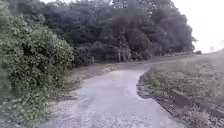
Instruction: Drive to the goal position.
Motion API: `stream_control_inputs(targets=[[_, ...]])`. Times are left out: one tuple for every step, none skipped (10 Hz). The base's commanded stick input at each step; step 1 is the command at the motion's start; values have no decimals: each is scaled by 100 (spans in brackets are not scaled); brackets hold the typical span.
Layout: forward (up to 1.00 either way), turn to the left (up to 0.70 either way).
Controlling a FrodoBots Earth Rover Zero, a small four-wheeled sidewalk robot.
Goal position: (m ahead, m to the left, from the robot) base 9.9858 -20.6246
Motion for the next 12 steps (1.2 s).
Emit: stream_control_inputs(targets=[[100, 0], [100, 0], [100, 0], [100, 0], [100, 0], [100, 0], [100, 0], [100, 0], [100, 0], [100, 0], [100, 0], [100, 0]])
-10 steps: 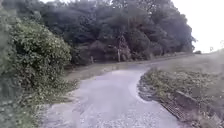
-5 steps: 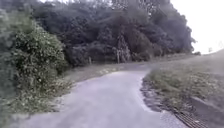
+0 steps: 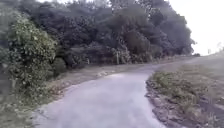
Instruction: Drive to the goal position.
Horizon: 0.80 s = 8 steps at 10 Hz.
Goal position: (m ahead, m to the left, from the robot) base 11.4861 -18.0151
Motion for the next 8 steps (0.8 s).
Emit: stream_control_inputs(targets=[[100, 0], [100, 0], [100, 0], [100, 0], [100, 0], [100, 0], [100, 0], [100, 0]])
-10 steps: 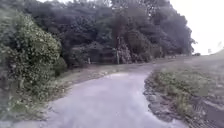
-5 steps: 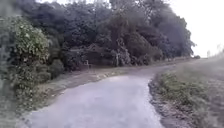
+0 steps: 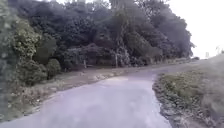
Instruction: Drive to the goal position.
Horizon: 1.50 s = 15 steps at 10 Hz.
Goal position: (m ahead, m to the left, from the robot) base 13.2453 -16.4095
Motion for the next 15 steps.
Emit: stream_control_inputs(targets=[[100, 0], [100, 0], [100, 0], [100, 0], [100, 0], [100, 0], [100, 0], [100, -15], [100, -40], [100, -40], [100, -30], [100, -5], [100, 0], [100, 0], [100, 0]])
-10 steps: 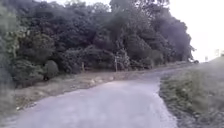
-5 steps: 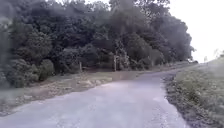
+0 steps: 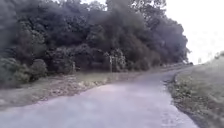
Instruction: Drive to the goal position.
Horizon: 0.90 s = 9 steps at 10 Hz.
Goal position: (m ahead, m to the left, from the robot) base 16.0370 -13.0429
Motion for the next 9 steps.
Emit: stream_control_inputs(targets=[[100, 0], [100, 0], [100, 0], [100, 0], [100, 0], [100, 0], [100, 0], [100, 0], [100, 0]])
